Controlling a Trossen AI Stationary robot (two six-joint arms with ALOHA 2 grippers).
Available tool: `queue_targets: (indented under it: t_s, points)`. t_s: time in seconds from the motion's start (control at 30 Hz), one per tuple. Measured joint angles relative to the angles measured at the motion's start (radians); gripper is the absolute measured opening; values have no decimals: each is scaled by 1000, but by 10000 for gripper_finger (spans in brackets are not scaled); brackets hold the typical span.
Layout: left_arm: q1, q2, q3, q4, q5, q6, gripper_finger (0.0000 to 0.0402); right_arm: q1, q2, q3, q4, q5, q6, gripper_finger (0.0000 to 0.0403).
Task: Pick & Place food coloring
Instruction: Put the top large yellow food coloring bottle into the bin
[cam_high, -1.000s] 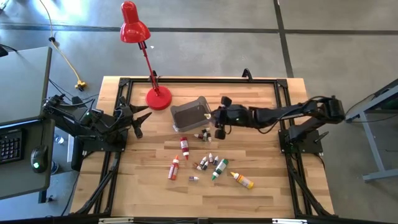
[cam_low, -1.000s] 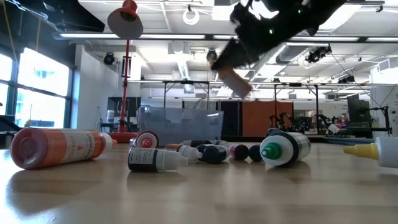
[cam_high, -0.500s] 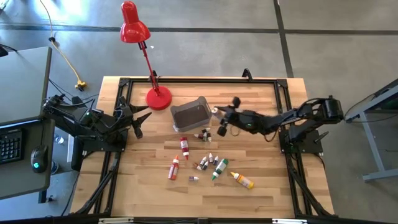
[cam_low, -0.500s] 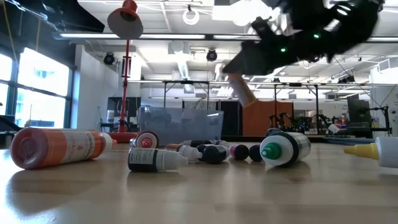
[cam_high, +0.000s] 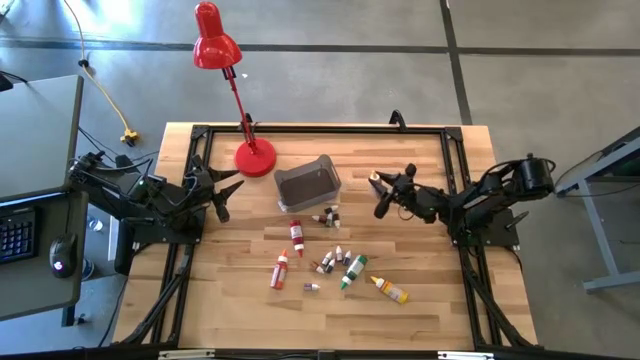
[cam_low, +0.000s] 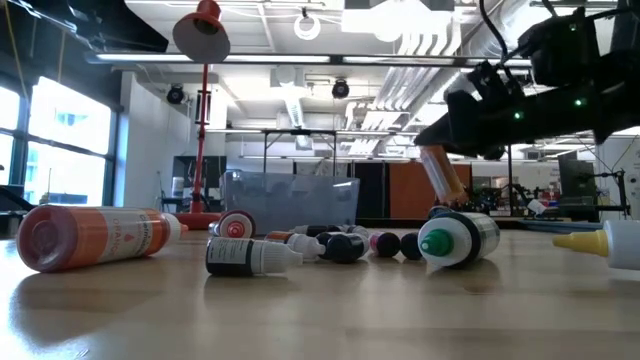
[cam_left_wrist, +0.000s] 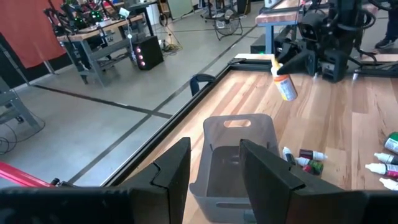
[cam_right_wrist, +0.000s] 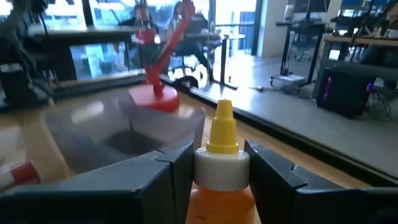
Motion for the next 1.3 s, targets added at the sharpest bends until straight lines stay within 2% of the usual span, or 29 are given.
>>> queue_targets:
  t_s: [0.23, 0.4, 0.57, 0.63, 0.77, 0.9, 1.07, 1.2, 1.3]
  points:
    - [0, 0, 0, 2, 0, 0, 135, -19, 38, -1, 12, -32, -3, 125]
    - [0, 0, 0, 4, 0, 0, 135, -68, 179, 60, 111, -93, -62, 125]
    - [0, 0, 0, 4, 0, 0, 135, -143, 325, 136, 218, -55, -213, 125]
    - [0, 0, 0, 3, 0, 0, 135, -189, 375, 152, 241, -85, -188, 125]
    - [0, 0, 0, 3, 0, 0, 135, -259, 491, 181, 296, -210, -63, 125]
    - [0, 0, 0, 3, 0, 0, 135, -269, 569, 233, 305, -207, -61, 124]
    - [0, 0, 0, 3, -1, 0, 135, -269, 594, 286, 295, -228, -121, 133]
    - [0, 0, 0, 3, -20, -2, 135, -268, 588, 284, 290, -228, -157, 147]
    - [0, 0, 0, 4, -26, -3, 135, -267, 579, 271, 297, -224, -160, 143]
